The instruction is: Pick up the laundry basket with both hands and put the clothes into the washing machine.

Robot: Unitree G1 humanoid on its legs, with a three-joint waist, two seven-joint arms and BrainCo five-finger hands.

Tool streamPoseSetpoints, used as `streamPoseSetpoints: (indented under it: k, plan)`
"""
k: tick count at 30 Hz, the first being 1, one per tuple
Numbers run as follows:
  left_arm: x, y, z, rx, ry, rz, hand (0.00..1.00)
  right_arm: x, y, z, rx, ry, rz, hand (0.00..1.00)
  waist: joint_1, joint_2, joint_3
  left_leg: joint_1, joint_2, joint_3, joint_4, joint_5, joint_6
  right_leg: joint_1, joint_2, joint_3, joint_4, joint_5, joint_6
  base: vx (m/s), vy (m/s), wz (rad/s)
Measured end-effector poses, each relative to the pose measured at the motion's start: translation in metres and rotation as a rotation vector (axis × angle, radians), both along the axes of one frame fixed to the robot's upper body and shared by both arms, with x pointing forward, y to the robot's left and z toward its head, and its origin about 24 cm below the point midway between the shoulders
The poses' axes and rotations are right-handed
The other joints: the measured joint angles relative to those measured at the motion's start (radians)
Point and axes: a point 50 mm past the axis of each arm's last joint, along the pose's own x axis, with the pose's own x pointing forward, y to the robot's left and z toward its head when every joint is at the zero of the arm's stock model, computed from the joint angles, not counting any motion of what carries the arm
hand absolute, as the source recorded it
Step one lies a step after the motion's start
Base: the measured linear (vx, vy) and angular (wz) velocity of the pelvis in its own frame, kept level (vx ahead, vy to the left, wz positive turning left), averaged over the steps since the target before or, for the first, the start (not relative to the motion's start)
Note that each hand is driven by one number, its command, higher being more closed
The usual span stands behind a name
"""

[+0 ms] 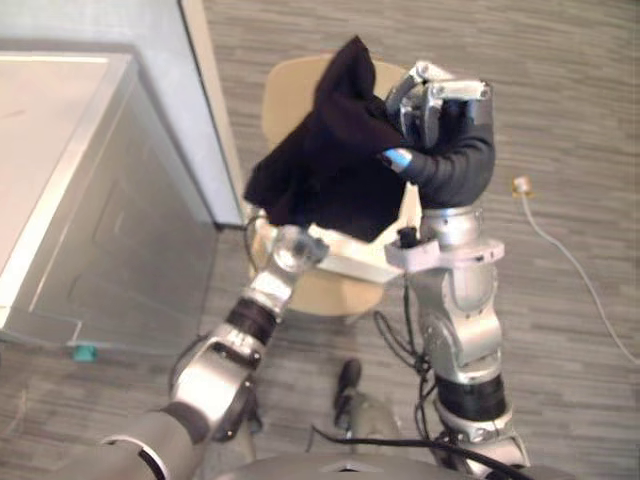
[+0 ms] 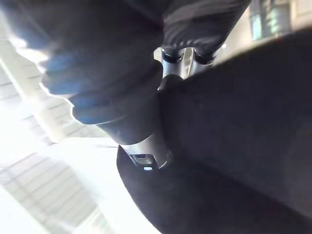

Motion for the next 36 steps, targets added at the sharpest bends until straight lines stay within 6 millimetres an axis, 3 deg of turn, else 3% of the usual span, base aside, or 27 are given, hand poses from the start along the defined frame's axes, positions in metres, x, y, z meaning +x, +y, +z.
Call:
streamPoseSetpoints:
  k: [2,5,19,21,23,26,28,36]
  plan:
    - [0.001,0.014,-0.023,-0.037,0.132,0.100,0.00,-0.007,0.006,-0.004,0.045,0.010,0.069,1.00,-0.008,-0.019,-0.003,0.012,0.005,0.019,0.001,-0.004,-0.002,0.000,0.005,0.015,-0.002,0.001,-0.001,0.05,-0.022,-0.19]
    - [0.004,0.024,-0.032,-0.101,0.218,0.179,0.00,-0.013,0.005,-0.006,0.089,0.014,0.109,1.00,-0.018,-0.024,-0.002,0.018,0.006,0.037,0.010,-0.013,-0.001,0.000,0.005,0.027,-0.005,0.003,-0.002,0.03,-0.008,-0.14]
    - [0.009,0.015,-0.021,-0.174,0.231,0.169,0.00,-0.005,-0.017,-0.014,0.102,0.058,-0.042,1.00,-0.029,-0.024,-0.002,-0.004,0.000,0.011,0.022,-0.018,0.009,0.009,0.009,0.014,-0.040,0.025,-0.005,0.02,0.001,0.02]
    - [0.010,0.015,-0.017,-0.192,0.213,0.169,0.00,-0.002,-0.018,-0.016,0.099,0.074,-0.055,1.00,-0.026,-0.024,-0.002,-0.003,-0.002,0.001,0.022,-0.018,0.009,0.016,0.009,0.007,-0.041,0.024,-0.005,0.04,0.007,0.13]
    - [0.010,0.011,0.001,-0.241,0.125,0.114,0.00,0.003,-0.023,-0.020,0.102,0.098,-0.090,1.00,-0.022,-0.023,-0.001,-0.008,-0.004,-0.015,0.022,-0.017,0.010,0.026,0.008,-0.009,-0.043,0.022,-0.002,0.03,0.008,0.18]
    - [-0.003,0.012,0.032,-0.348,-0.055,-0.042,0.00,0.009,-0.033,-0.023,0.106,0.119,-0.144,1.00,-0.013,-0.022,-0.002,-0.011,-0.006,-0.024,0.022,-0.017,0.010,0.031,0.007,-0.018,-0.046,0.019,0.002,0.03,0.008,0.11]
    - [-0.012,0.011,0.037,-0.403,-0.097,-0.111,0.00,0.011,-0.039,-0.025,0.104,0.128,-0.171,1.00,-0.001,-0.019,-0.002,-0.012,-0.008,-0.031,0.021,-0.017,0.010,0.035,0.006,-0.024,-0.047,0.015,0.006,0.04,0.009,0.11]
    - [-0.042,0.030,0.004,-0.631,-0.017,-0.238,0.00,0.020,-0.048,-0.032,0.072,0.161,-0.211,1.00,0.028,-0.004,-0.006,-0.014,-0.014,-0.039,0.021,-0.019,0.009,0.040,0.001,-0.033,-0.050,0.014,0.004,0.04,0.018,0.03]
